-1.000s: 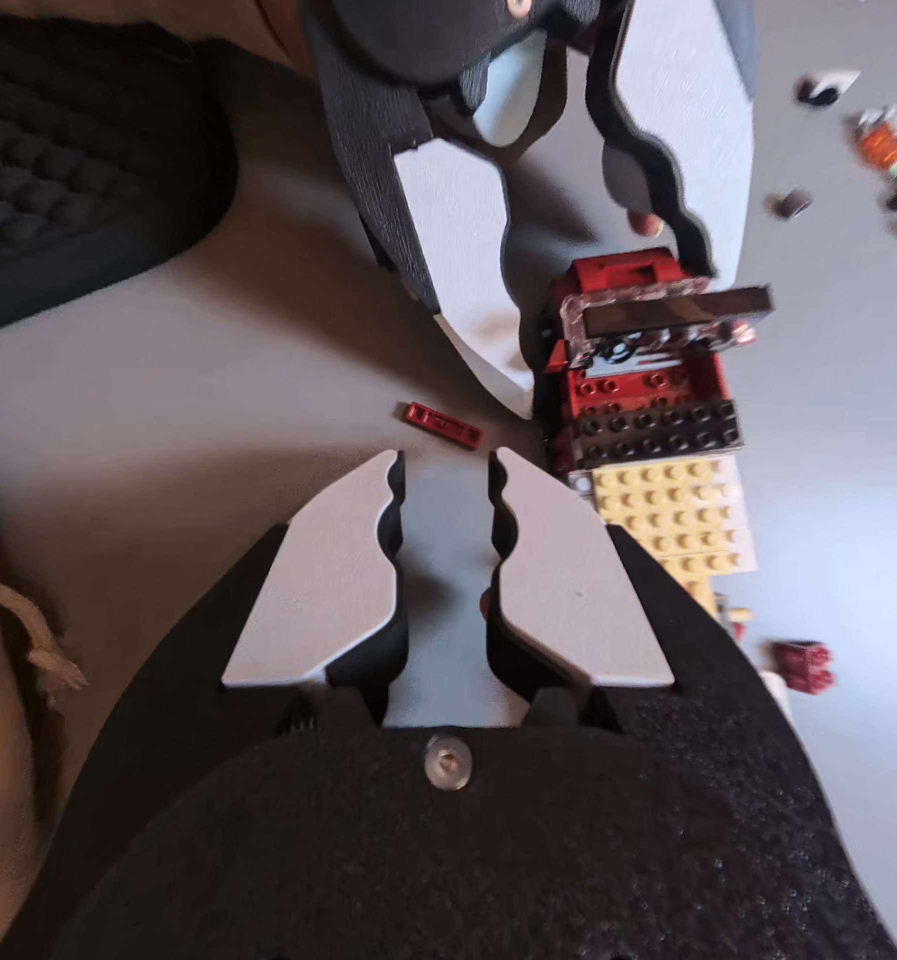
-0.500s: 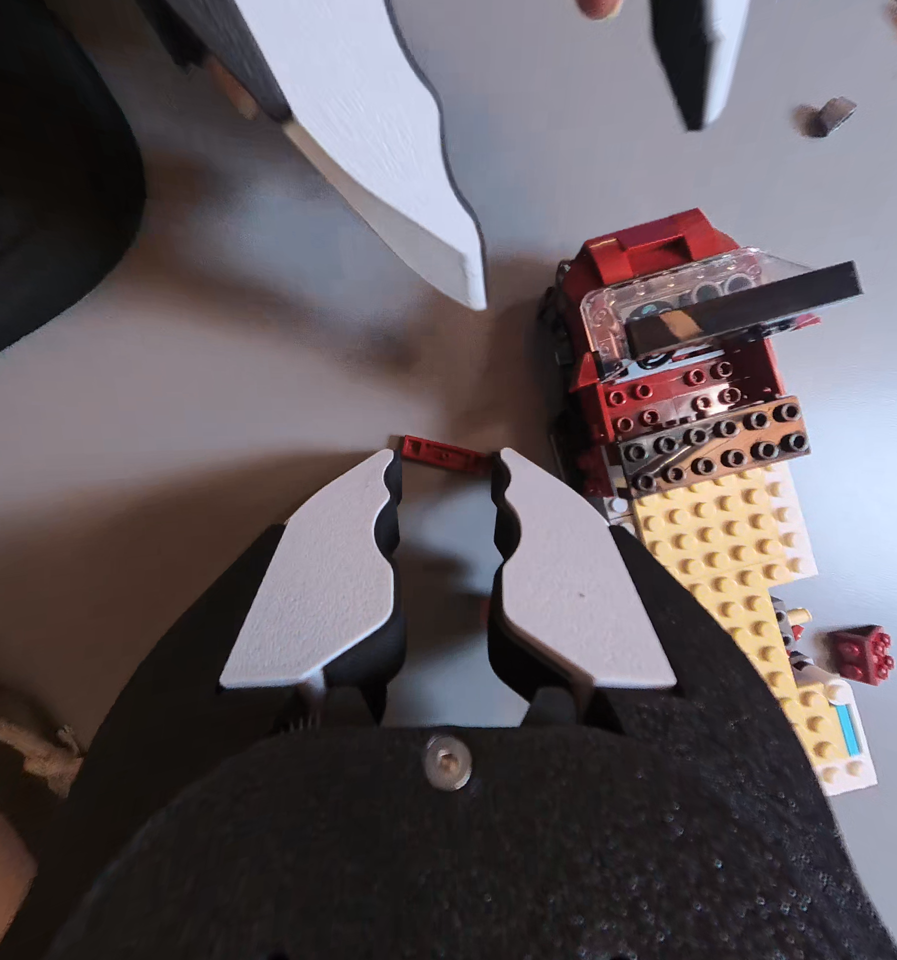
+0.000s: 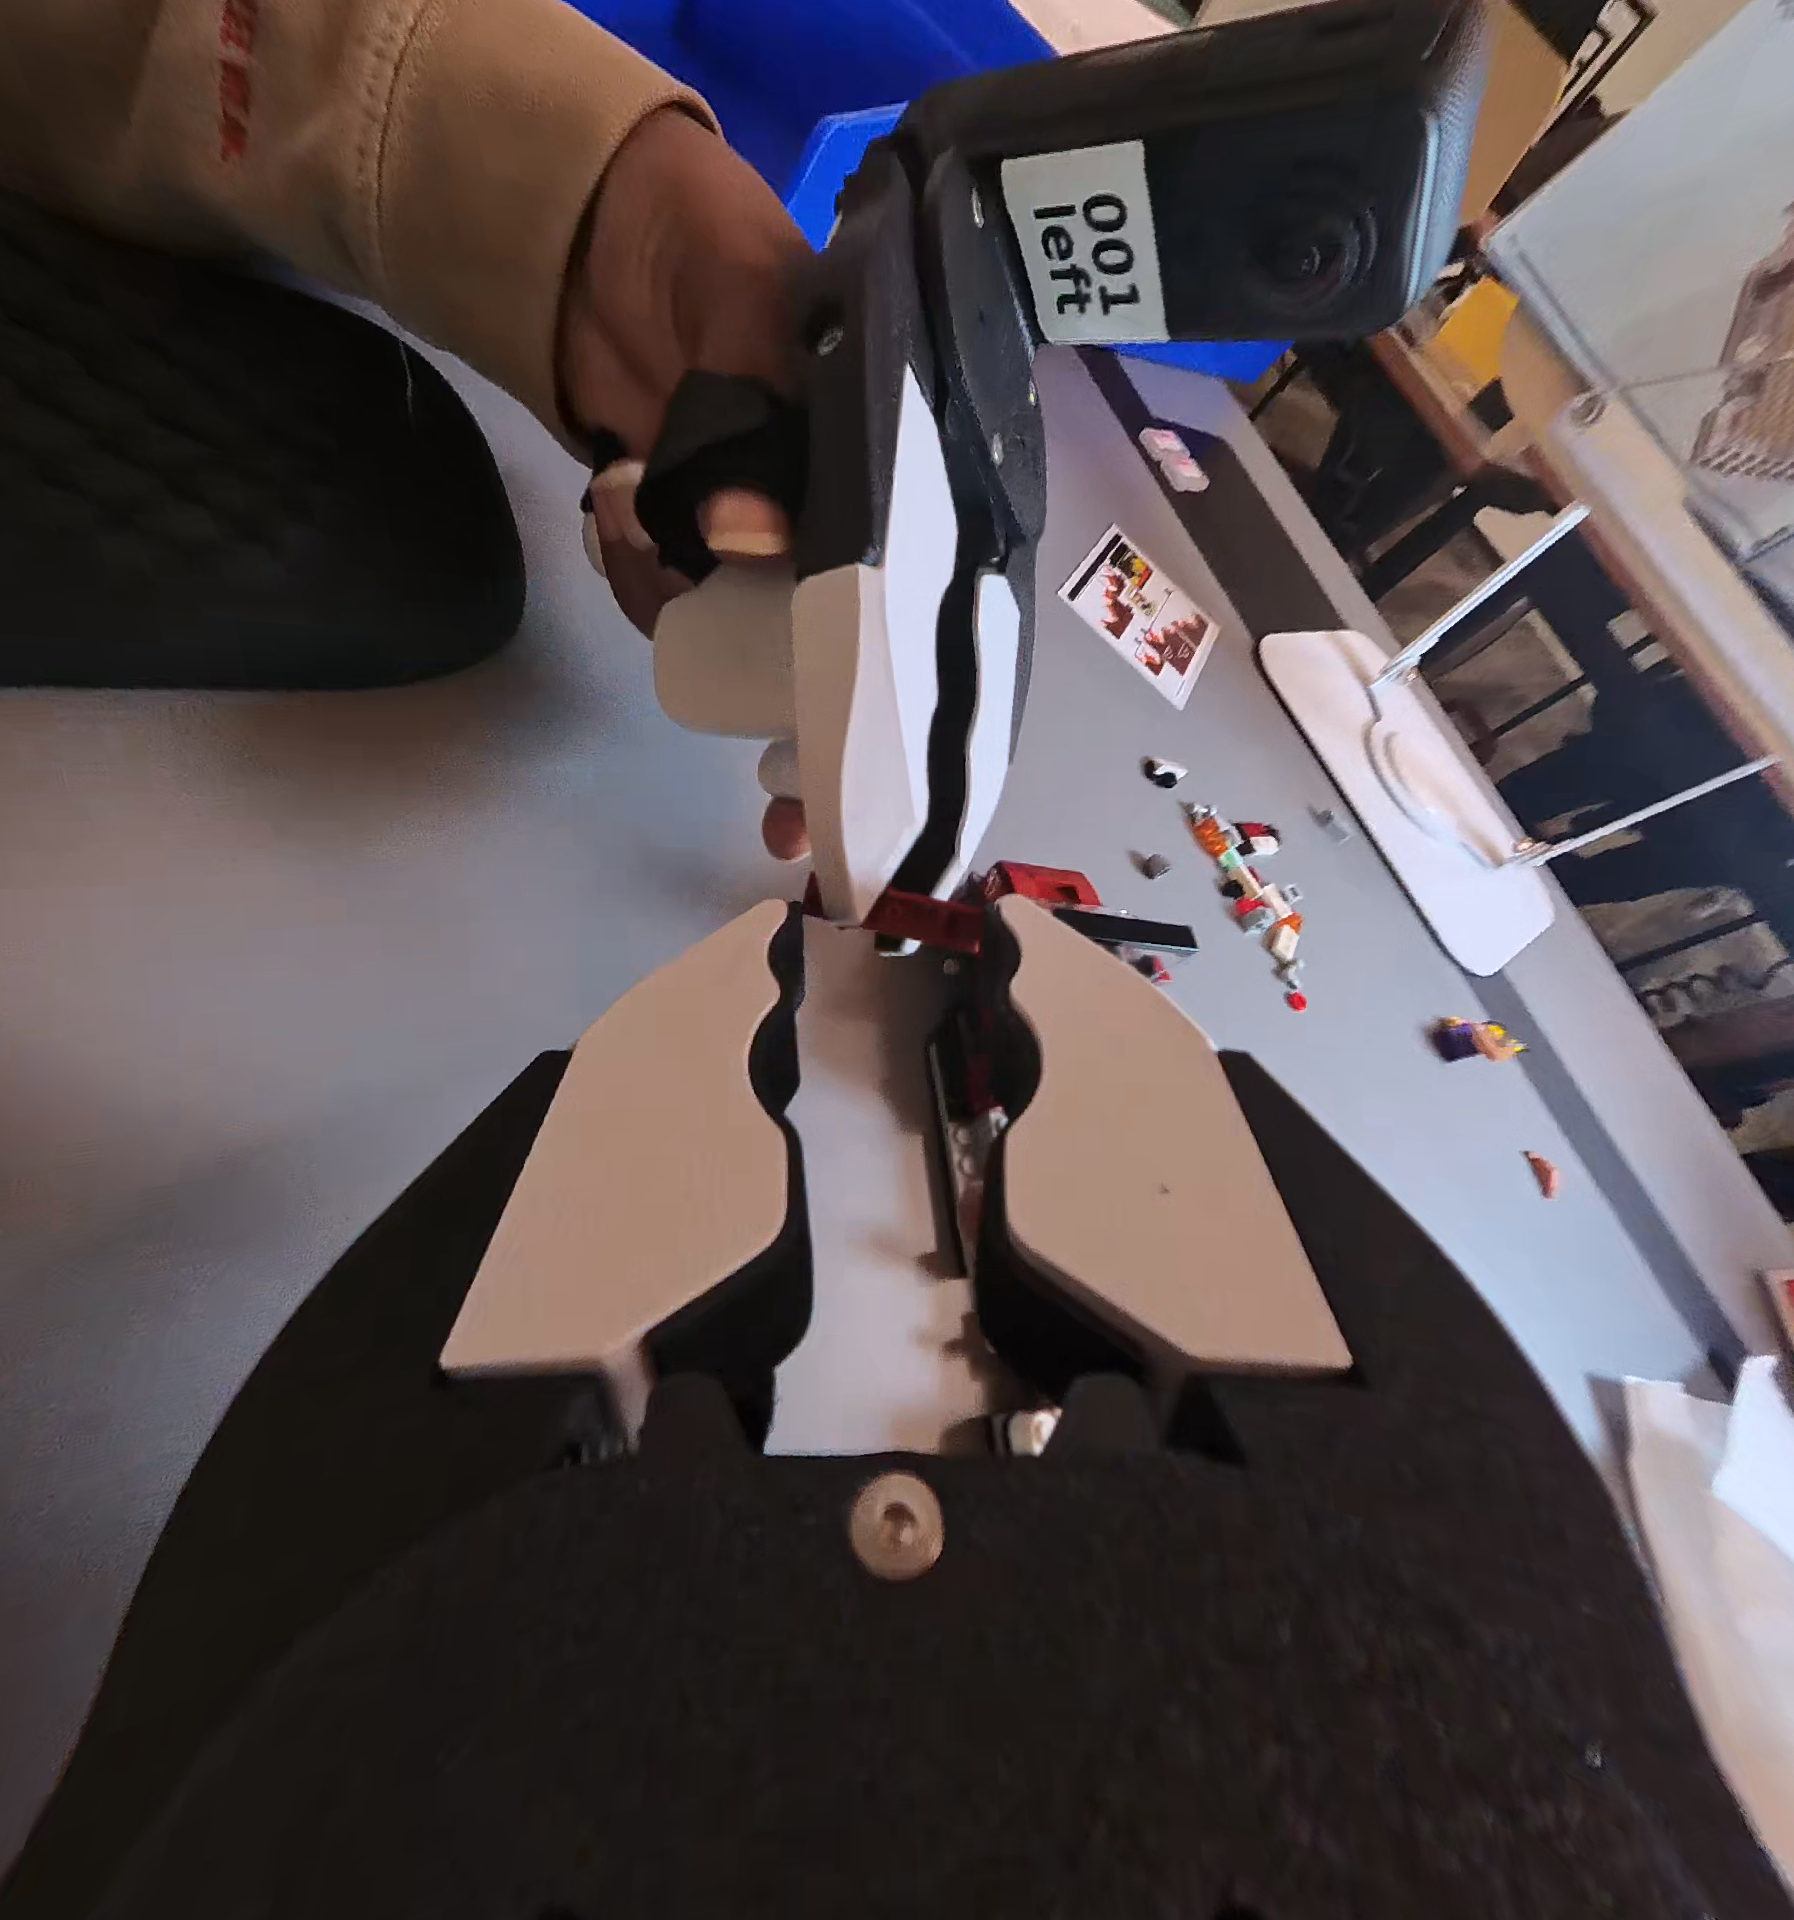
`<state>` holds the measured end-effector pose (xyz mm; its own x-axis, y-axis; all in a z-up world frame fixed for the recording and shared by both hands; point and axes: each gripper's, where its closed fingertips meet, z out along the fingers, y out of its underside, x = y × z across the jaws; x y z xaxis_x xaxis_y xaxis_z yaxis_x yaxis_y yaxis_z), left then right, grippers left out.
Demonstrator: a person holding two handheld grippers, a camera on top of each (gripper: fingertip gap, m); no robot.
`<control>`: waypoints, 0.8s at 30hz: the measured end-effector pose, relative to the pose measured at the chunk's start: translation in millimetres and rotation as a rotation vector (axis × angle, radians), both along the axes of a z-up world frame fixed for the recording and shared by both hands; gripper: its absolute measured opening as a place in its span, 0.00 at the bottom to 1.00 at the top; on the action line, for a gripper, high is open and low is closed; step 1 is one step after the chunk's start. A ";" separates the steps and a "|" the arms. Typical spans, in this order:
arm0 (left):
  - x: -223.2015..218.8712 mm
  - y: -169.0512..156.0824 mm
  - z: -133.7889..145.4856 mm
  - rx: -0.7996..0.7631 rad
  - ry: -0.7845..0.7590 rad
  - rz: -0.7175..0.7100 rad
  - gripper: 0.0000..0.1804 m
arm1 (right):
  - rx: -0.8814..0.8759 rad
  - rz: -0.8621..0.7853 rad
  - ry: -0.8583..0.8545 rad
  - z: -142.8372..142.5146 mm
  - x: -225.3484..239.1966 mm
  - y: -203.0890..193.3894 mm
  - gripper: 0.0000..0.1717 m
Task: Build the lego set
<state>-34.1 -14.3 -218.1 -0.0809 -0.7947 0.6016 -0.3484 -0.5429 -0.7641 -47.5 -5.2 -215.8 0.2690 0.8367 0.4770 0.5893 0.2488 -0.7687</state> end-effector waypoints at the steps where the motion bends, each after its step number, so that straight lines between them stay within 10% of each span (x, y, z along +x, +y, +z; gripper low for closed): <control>1: 1.5 -0.7 3.5 0.014 -0.013 0.004 0.04 | 0.030 -0.005 -0.003 2.1 1.4 1.1 0.19; 13: 3.6 16.8 -1.9 1.031 0.161 0.127 0.02 | -0.315 0.064 0.250 21.5 18.6 -0.5 0.15; 20: 6.4 12.6 0.0 1.062 0.151 0.120 0.02 | -0.187 0.066 0.160 9.6 11.5 1.0 0.04; 24: 5.2 9.5 13.2 0.737 -0.017 0.121 0.06 | -0.026 0.091 0.165 19.6 13.5 -1.1 0.03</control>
